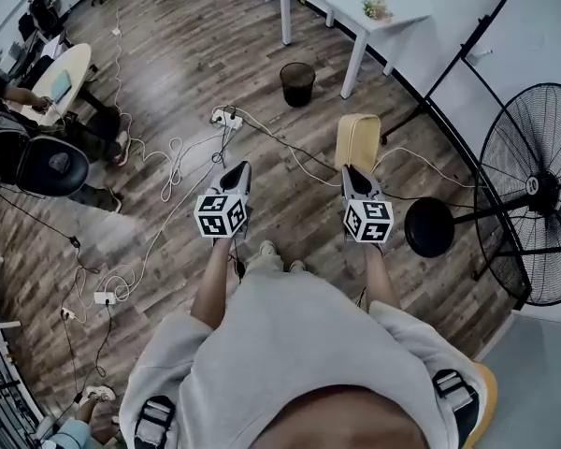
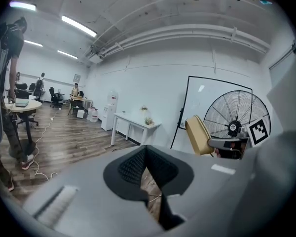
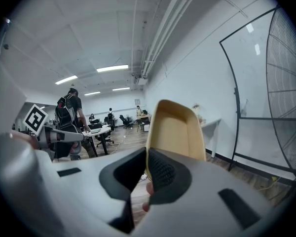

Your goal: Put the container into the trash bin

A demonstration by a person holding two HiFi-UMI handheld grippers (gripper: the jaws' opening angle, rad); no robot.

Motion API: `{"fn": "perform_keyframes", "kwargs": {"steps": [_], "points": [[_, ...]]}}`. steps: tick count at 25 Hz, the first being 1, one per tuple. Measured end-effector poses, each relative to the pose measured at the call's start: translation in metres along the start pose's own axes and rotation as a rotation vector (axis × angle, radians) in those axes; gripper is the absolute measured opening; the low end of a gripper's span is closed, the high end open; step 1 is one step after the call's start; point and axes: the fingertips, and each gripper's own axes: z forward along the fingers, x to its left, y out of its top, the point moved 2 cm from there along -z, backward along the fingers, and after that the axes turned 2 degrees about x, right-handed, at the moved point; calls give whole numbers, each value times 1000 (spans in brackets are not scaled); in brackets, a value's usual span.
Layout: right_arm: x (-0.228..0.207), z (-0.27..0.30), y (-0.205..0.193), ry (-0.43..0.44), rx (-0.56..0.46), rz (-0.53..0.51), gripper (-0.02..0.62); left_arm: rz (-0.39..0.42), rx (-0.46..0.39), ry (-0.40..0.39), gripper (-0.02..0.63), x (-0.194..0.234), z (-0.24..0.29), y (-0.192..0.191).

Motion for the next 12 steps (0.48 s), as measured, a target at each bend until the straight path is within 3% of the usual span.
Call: {"fn": "perform_keyframes", "kwargs": {"steps": [12], "points": [[-16,52,4,13,21,-12,28,-23,13,3,11,26,50,4]]}}
